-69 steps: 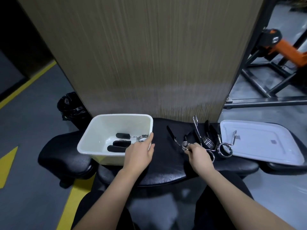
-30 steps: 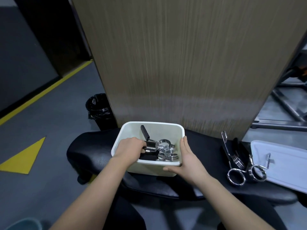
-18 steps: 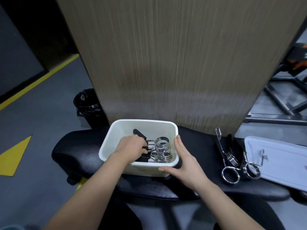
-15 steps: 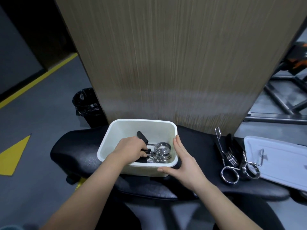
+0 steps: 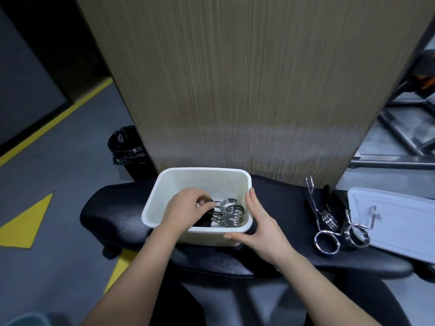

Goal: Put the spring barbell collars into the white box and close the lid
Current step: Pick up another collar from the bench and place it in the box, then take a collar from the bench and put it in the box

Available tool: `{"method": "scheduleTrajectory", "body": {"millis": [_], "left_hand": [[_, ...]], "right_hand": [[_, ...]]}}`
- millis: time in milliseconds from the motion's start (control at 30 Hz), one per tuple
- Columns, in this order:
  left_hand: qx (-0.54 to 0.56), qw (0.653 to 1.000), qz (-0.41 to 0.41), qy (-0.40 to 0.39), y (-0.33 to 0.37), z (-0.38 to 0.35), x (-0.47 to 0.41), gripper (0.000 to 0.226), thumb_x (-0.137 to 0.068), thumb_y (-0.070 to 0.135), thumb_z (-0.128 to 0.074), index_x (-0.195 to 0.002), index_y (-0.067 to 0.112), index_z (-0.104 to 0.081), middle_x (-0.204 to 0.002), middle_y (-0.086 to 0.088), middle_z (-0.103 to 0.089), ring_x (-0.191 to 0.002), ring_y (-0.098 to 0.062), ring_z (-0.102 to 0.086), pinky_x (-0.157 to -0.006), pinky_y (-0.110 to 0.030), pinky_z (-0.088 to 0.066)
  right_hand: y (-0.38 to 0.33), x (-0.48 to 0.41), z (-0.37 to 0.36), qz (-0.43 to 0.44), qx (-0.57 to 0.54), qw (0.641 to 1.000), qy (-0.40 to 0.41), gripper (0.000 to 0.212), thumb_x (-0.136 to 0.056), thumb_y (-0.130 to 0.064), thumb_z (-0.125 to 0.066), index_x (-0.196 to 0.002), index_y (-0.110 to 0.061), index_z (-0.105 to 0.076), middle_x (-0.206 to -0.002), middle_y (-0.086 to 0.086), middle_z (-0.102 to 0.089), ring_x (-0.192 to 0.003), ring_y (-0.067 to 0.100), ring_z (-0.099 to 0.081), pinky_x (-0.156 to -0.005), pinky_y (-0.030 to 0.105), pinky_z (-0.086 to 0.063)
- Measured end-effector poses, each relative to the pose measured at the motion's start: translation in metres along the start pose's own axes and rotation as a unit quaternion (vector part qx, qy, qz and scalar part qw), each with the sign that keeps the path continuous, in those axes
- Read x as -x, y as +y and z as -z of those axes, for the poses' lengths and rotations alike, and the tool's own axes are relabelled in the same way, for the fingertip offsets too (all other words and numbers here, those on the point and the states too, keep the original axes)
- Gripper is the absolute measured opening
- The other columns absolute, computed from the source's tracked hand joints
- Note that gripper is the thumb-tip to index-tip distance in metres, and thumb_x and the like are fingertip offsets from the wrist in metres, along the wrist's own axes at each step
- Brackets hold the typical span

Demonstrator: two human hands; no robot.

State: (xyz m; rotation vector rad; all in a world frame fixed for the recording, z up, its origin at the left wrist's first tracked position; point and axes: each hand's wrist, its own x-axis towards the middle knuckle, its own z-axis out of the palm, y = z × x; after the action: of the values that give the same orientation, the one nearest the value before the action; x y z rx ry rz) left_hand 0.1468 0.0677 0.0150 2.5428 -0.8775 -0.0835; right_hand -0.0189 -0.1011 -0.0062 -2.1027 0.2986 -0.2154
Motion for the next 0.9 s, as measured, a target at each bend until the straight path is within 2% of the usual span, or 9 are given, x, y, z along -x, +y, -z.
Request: {"method": "scheduleTrajectory", "body": {"millis": [133,267,367,400,467,567,633,700,900], "left_hand": [[0.120,0.992,-0.010,0.031,0.025,-0.005,0.025,0.021,-0.093,0.037,-0.063,-0.113,0.035,-0.070,-0.078,0.013,-0.066,-0.071,-0.006,-0.060,-0.074,-0.033,-0.054],[0.162,0.986,-0.028,0.016,0.049,-0.016,0.048,0.032,-0.096,0.042,-0.055,-0.128,0.041,-0.058,-0.083,0.014,-0.065,-0.077,-0.005,-0.061,-0.079,-0.036,-0.054],[0.167,0.986,-0.021,0.008,0.071,-0.025,0.054,0.044,-0.097,0.048,-0.052,-0.140,0.038,-0.047,-0.104,0.017,-0.060,-0.088,-0.001,-0.058,-0.088,-0.038,-0.051],[0.155,0.988,-0.021,0.007,0.079,-0.028,0.052,0.051,-0.096,0.053,-0.050,-0.144,0.037,-0.041,-0.116,0.018,-0.056,-0.097,0.000,-0.057,-0.092,-0.038,-0.050],[0.125,0.992,-0.025,0.000,0.099,-0.037,0.048,0.065,-0.096,0.061,-0.044,-0.153,0.037,-0.025,-0.136,0.013,-0.044,-0.122,-0.008,-0.048,-0.098,-0.040,-0.046],[0.049,0.998,-0.028,-0.010,0.129,-0.055,0.045,0.074,-0.095,0.065,-0.037,-0.156,0.034,-0.008,-0.142,-0.001,-0.036,-0.129,-0.023,-0.043,-0.094,-0.045,-0.047],[-0.077,0.997,-0.026,0.000,0.140,-0.070,0.045,0.076,-0.096,0.065,-0.032,-0.158,0.029,-0.007,-0.143,-0.009,-0.035,-0.125,-0.029,-0.044,-0.087,-0.044,-0.049],[-0.156,0.988,-0.014,0.006,0.141,-0.078,0.044,0.077,-0.096,0.064,-0.031,-0.158,0.025,-0.008,-0.145,-0.010,-0.036,-0.124,-0.029,-0.045,-0.083,-0.041,-0.050],[-0.162,0.987,-0.009,0.005,0.136,-0.083,0.039,0.077,-0.094,0.061,-0.037,-0.158,0.028,-0.008,-0.140,-0.005,-0.040,-0.122,-0.026,-0.048,-0.078,-0.040,-0.051]], "right_hand": [[0.004,0.000,0.007,-0.004,-0.032,0.999,-0.007,0.115,-0.064,-0.052,-0.087,-0.155,-0.037,-0.019,-0.158,-0.033,-0.006,-0.135,-0.026,-0.011,-0.098,-0.009,-0.014],[0.016,0.007,0.030,-0.006,-0.012,1.000,-0.005,0.090,-0.069,-0.052,-0.084,-0.147,-0.035,-0.043,-0.151,-0.029,-0.034,-0.136,-0.016,-0.031,-0.111,0.009,-0.025],[0.040,0.021,0.045,-0.037,-0.015,0.996,0.086,0.052,-0.080,-0.039,-0.079,-0.129,-0.024,-0.066,-0.138,-0.016,-0.058,-0.118,-0.005,-0.059,-0.105,0.019,-0.044],[0.050,0.027,0.051,-0.063,-0.016,0.989,0.134,0.039,-0.084,-0.032,-0.077,-0.120,-0.021,-0.071,-0.129,-0.011,-0.066,-0.109,0.000,-0.065,-0.101,0.024,-0.049],[0.067,0.037,0.062,-0.116,0.023,0.968,0.220,0.024,-0.087,-0.026,-0.073,-0.109,-0.017,-0.073,-0.109,-0.003,-0.074,-0.097,0.011,-0.070,-0.093,0.032,-0.054],[0.085,0.053,0.075,-0.192,0.115,0.940,0.258,0.020,-0.087,-0.024,-0.067,-0.106,-0.017,-0.068,-0.104,0.002,-0.067,-0.097,0.022,-0.065,-0.081,0.034,-0.049],[0.093,0.060,0.078,-0.237,0.166,0.925,0.248,0.023,-0.088,-0.026,-0.064,-0.110,-0.018,-0.063,-0.112,0.004,-0.057,-0.103,0.026,-0.059,-0.076,0.036,-0.046],[0.101,0.063,0.082,-0.263,0.179,0.913,0.256,0.026,-0.089,-0.028,-0.060,-0.112,-0.016,-0.058,-0.117,0.006,-0.051,-0.105,0.031,-0.058,-0.075,0.040,-0.047],[0.116,0.051,0.094,-0.253,0.193,0.907,0.275,0.027,-0.091,-0.034,-0.061,-0.111,-0.016,-0.054,-0.117,0.005,-0.046,-0.102,0.032,-0.058,-0.067,0.040,-0.045]]}}
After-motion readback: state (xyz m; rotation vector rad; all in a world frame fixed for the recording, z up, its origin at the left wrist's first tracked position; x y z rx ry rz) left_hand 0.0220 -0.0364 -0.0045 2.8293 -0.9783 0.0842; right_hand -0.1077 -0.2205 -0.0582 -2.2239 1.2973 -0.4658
